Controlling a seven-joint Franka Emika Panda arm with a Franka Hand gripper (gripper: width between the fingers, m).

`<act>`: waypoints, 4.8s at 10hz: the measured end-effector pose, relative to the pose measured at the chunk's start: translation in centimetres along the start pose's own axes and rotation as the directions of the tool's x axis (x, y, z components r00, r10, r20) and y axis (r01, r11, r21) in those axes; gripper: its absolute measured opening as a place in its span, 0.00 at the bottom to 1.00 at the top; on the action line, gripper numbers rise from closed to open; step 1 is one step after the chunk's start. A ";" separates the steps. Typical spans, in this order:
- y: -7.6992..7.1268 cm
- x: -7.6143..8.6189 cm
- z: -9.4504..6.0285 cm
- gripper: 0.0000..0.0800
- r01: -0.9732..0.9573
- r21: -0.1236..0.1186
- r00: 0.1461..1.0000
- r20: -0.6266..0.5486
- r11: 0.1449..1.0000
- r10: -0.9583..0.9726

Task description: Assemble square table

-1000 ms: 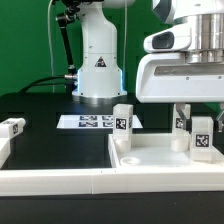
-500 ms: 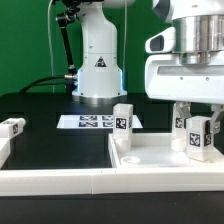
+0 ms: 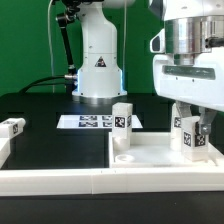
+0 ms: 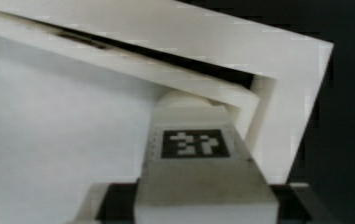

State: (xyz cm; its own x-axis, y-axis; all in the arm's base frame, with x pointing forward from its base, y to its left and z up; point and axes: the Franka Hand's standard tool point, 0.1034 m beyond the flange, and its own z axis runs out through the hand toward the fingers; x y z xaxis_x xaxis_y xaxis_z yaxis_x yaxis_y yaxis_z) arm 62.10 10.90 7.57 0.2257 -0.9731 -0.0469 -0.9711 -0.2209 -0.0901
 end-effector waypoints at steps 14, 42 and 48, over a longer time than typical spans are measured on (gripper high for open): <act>-0.3 -0.8 0.3 0.81 0.804 0.001 0.593 -0.063 0.594 -0.803; 0.0 -0.7 0.4 0.46 -0.146 -0.033 0.989 0.014 0.989 0.146; -0.6 -0.7 0.4 0.81 0.405 0.014 0.914 -0.005 0.914 -0.405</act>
Offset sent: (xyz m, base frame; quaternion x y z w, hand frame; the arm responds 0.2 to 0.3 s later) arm 0.0000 0.0000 0.0000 0.0000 0.0000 -0.0650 0.9979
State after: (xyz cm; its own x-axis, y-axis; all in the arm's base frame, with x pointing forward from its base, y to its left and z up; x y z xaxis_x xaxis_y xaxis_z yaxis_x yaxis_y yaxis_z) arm 62.51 11.74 7.26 0.5991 -0.8007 -0.0019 -0.7954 -0.5949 -0.1156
